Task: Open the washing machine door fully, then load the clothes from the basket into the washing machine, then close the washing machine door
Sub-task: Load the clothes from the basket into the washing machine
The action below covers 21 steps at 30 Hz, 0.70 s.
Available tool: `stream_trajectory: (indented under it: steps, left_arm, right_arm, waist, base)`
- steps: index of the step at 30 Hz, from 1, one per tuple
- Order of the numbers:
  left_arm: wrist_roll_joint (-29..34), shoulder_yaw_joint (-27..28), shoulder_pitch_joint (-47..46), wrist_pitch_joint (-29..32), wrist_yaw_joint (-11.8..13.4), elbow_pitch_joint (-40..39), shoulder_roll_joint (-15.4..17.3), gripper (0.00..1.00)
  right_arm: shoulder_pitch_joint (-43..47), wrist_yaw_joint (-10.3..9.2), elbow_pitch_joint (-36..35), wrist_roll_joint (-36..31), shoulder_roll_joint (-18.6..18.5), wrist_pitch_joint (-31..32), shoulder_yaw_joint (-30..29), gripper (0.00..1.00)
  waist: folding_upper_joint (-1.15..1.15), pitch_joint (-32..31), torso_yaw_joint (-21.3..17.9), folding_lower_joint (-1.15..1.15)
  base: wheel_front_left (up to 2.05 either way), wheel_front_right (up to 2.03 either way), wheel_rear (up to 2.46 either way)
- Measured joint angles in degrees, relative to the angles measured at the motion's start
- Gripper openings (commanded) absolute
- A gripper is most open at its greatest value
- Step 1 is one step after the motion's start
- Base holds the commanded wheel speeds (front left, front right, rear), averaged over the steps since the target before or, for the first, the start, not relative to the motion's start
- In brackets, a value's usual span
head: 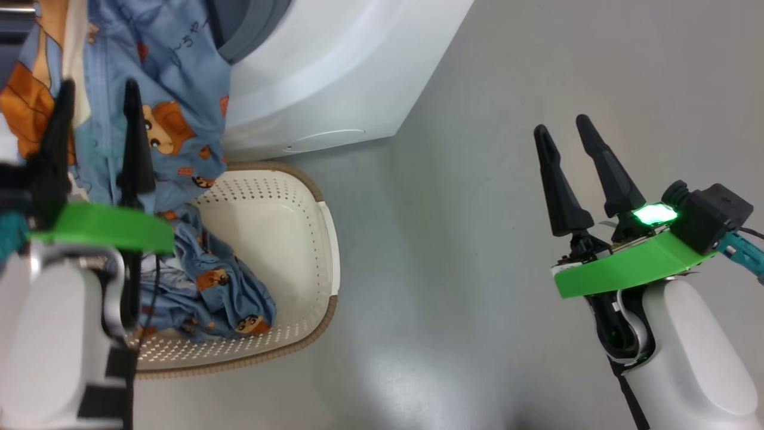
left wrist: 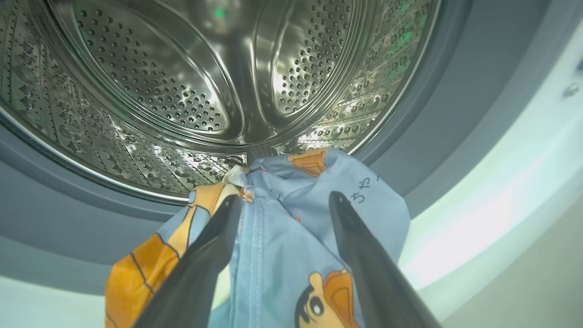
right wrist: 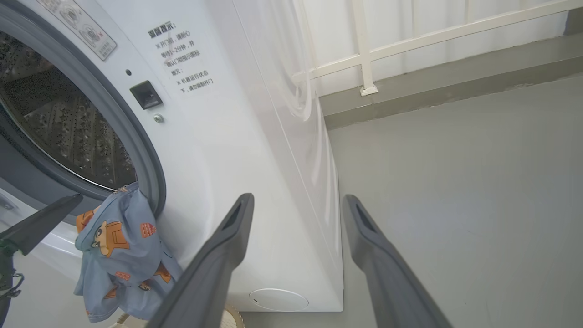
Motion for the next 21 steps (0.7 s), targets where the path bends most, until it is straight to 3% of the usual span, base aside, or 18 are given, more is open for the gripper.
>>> stream_trajectory:
  steps: [11, 21]
  left_arm:
    - [-2.0, 1.0, 13.3, 0.6, 1.3, -12.4, -0.1, 1.00]
    - [-3.5, 1.4, 19.0, 0.4, 1.8, -14.4, -2.0, 1.00]
  right_arm:
    - [0.5, 0.00, -0.6, 0.0, -1.7, 0.0, -1.3, 1.00]
    - [1.0, 0.00, -0.4, 0.0, -2.7, 0.0, -0.9, 1.00]
  waist:
    - [0.00, -0.2, 2.1, 0.00]
    - [0.00, -1.1, 3.8, 0.00]
  base:
    - [0.00, 0.00, 0.00]
    - [0.00, 0.00, 0.00]
